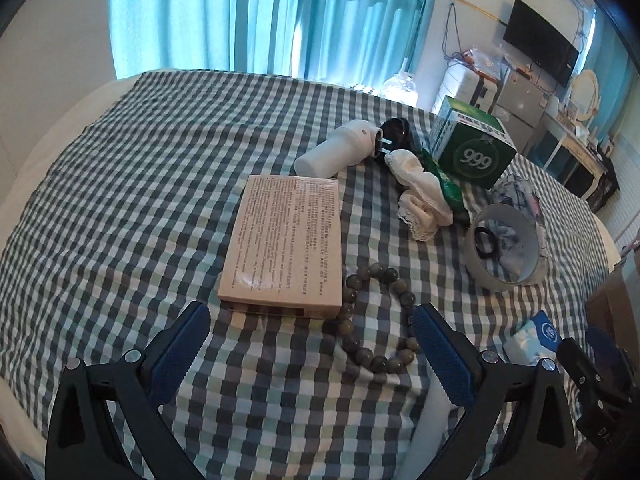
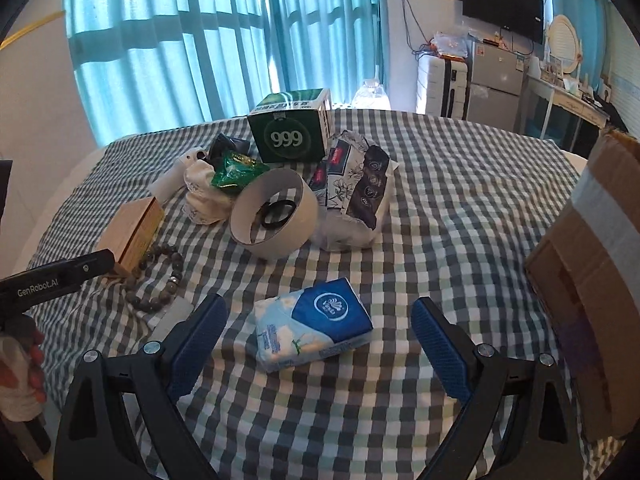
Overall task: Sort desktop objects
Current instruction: 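Grasp the wooden box with the left tool while the right tool grasps the tissue pack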
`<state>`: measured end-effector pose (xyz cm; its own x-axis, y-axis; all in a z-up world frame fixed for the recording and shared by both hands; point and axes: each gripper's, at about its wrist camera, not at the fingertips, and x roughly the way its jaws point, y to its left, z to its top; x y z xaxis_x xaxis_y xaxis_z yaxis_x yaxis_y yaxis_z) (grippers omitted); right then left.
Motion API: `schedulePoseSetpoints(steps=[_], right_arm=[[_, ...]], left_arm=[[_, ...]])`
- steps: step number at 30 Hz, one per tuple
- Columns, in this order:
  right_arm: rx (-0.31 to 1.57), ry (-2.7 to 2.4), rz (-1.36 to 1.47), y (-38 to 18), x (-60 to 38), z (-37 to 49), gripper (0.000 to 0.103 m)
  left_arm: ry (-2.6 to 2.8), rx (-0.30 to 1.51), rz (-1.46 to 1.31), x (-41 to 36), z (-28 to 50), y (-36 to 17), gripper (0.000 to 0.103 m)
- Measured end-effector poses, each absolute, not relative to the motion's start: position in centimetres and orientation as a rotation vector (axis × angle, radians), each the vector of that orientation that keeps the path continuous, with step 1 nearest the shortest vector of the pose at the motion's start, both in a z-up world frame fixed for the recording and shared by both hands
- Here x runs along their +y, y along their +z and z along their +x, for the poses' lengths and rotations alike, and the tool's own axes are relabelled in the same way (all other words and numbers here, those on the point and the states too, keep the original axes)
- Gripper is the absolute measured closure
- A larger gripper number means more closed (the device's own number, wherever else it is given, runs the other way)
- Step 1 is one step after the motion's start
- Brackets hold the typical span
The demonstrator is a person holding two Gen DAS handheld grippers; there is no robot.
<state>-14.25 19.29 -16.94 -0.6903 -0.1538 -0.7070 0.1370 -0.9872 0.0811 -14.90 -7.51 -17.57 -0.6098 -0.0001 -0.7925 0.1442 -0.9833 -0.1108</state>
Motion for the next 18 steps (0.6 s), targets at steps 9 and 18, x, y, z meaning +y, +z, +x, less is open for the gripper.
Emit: schedulePoseSetpoints(steps=[9,18], right_arm=[[0.056,-2.706,1.227,-19.5,18.3,-16.2,0.009],[0.132,-2.655,1.319,-22.0,17.0,-17.5,0.009]], left_arm=[[-2.741,0.208,1.361,-8.1,-17.3,-18.8,0.000],[-2.690,0.226,1.371,-9.5,-19.1,-20.2,0.000]])
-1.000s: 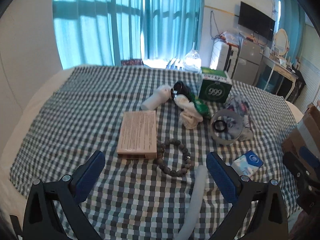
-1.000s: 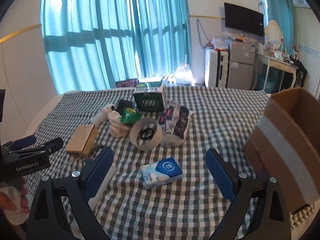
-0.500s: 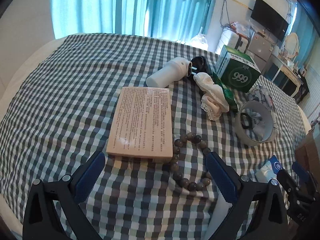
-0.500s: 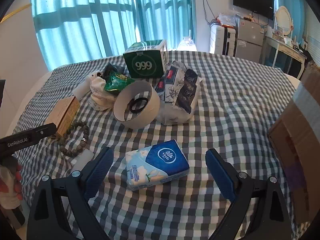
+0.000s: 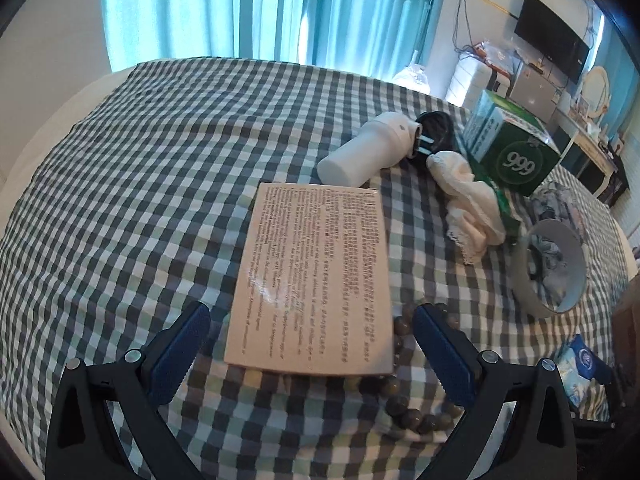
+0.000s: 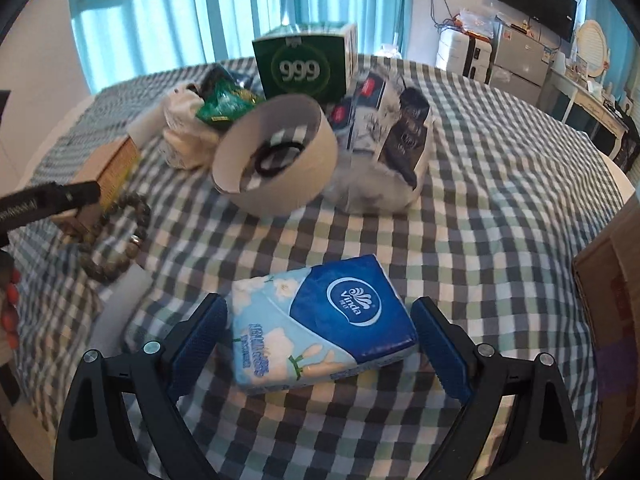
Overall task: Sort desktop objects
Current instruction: 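Grasp the wooden box with the left tool while the right tool grasps the tissue pack, then carry the wooden box and tissue pack over the cardboard box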
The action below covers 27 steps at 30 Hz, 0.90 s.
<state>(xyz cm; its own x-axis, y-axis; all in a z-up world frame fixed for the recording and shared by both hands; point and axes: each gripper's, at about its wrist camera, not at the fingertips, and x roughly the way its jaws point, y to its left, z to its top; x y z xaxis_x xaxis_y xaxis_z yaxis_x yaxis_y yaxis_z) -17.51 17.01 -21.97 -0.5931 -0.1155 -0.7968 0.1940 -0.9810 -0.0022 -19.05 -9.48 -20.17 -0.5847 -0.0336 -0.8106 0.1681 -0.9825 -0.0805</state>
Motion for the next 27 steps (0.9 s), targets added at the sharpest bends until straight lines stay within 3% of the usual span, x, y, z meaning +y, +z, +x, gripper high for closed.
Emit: schedulePoseSetpoints(steps=[6,9,10,27], right_arm=[[0.191,-2.668,1.308,-22.4,16.6,-17.9,0.010],[0.208,-2.664,1.301,-22.1,16.6,-17.7,0.021],[0.207,-2.662,1.300,-22.0,16.7,-17.7,0.022],[0.160,-2.666,1.231,-19.7,16.7,-16.6,0.023]], left_arm=[[-2.667,0.243,1.396,-10.0,-19.9,-21.4,0.000],[-2.654,0.222,1.414,-10.1,-19.8,-21.7,0.016],[-2.657,0.203,1.410,-10.0,-19.8,-21.6,0.026],[-2.698,0.255,1.319,-10.6,-16.5,-18.7,0.027]])
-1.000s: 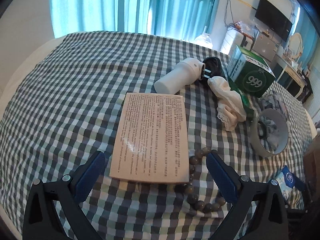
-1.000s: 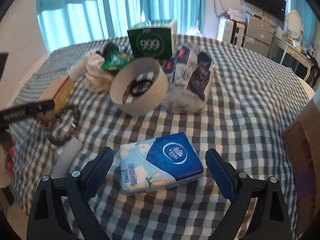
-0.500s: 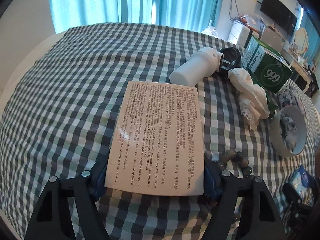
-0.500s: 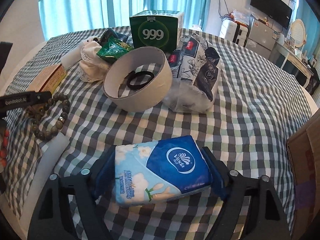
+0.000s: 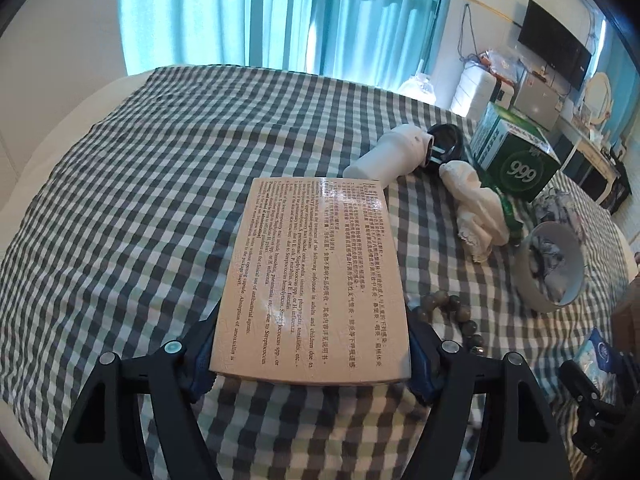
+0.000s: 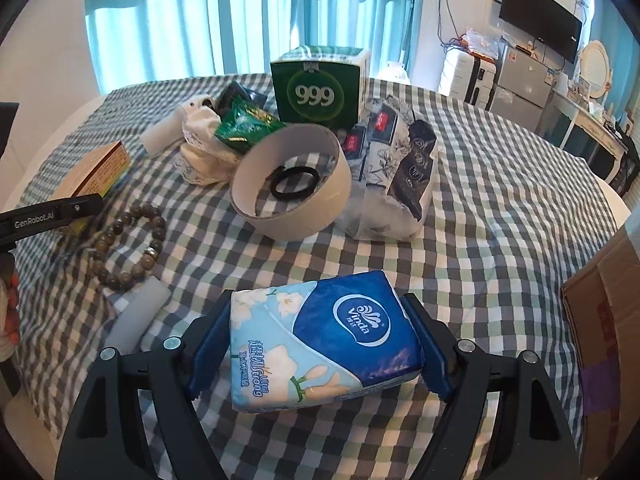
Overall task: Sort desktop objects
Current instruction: 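Carry the wooden box and tissue pack over the cardboard box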
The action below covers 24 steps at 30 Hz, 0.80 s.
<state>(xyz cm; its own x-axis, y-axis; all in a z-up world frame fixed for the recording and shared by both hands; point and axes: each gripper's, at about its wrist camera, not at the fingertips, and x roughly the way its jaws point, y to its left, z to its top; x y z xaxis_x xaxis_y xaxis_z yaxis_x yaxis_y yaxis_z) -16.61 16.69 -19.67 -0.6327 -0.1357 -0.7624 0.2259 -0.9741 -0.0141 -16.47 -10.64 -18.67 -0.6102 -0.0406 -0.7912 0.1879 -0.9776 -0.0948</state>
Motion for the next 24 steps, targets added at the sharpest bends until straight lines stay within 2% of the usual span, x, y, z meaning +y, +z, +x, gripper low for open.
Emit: schedulePoseSetpoints(steps=[11,24], right_arm=[[0.111,-2.696,1.087,-14.8,15.9,-14.0,0.023],[-0.016,-2.746,0.870,-6.8,18.0,-9.4,0.023]], left_arm=[[-2.779,0.228,1.227,-7.8,-12.5,-14.7,0.027],[-2.921,0.069,1.076,-3.2,-8.1,-5.8,0.027]])
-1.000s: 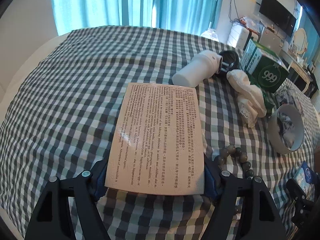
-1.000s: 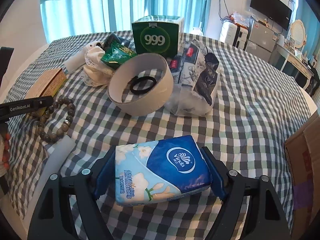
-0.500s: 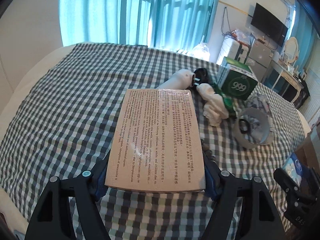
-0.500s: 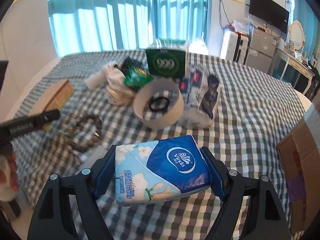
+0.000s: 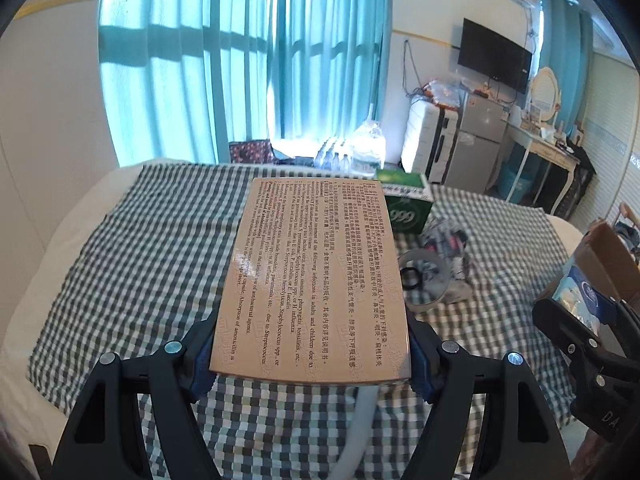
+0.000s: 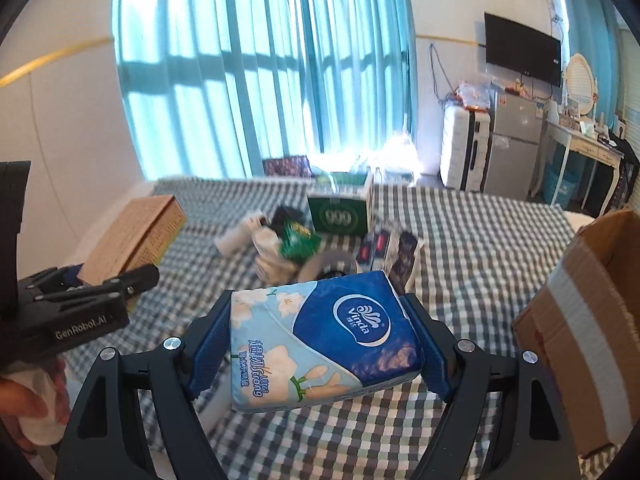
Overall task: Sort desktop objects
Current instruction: 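Carry the wooden box and tissue pack over the cardboard box, then release the wooden box and tissue pack into the cardboard box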
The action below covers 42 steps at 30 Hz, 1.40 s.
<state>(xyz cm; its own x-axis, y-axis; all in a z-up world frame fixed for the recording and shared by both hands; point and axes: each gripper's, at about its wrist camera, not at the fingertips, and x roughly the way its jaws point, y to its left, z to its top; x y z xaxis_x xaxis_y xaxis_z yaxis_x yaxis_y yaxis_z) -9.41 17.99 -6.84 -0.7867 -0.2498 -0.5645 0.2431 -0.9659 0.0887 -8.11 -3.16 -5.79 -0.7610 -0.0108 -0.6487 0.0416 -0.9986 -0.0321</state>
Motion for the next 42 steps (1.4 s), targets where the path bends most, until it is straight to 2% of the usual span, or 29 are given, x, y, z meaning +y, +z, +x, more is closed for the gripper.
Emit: schedulePoseSetpoints(steps=[10,22,26,32,42], right_arm=[[-0.044,-2.824,0.775,0.1,21.6,-5.5,0.023],[-0.117,-3.061,0.718,6.4,34.6,-1.8,0.023],[-0.155,-3.120,0.767,6.5,39.4,-1.2,0.023],[-0.221,-3.168,0.901,4.4,45.5,-2.8,0.023],[-0.341,-3.125,1.099,-1.2,50.6,-7.2,0.023]], left_arm=[[-3.074,-0.006,1.003,2.6,-5.1,0.4,0.027],[-3.347,-0.115,1.094,17.9,-5.1,3.7,0.027],[-3.411,-0.118,1.125,23.1,-6.1,3.8,0.027],[-3.423,-0.248,1.224,29.4,-8.2,1.1,0.027],[-3.388,-0.372,1.367,34.3,-11.8,-4.0,0.027]])
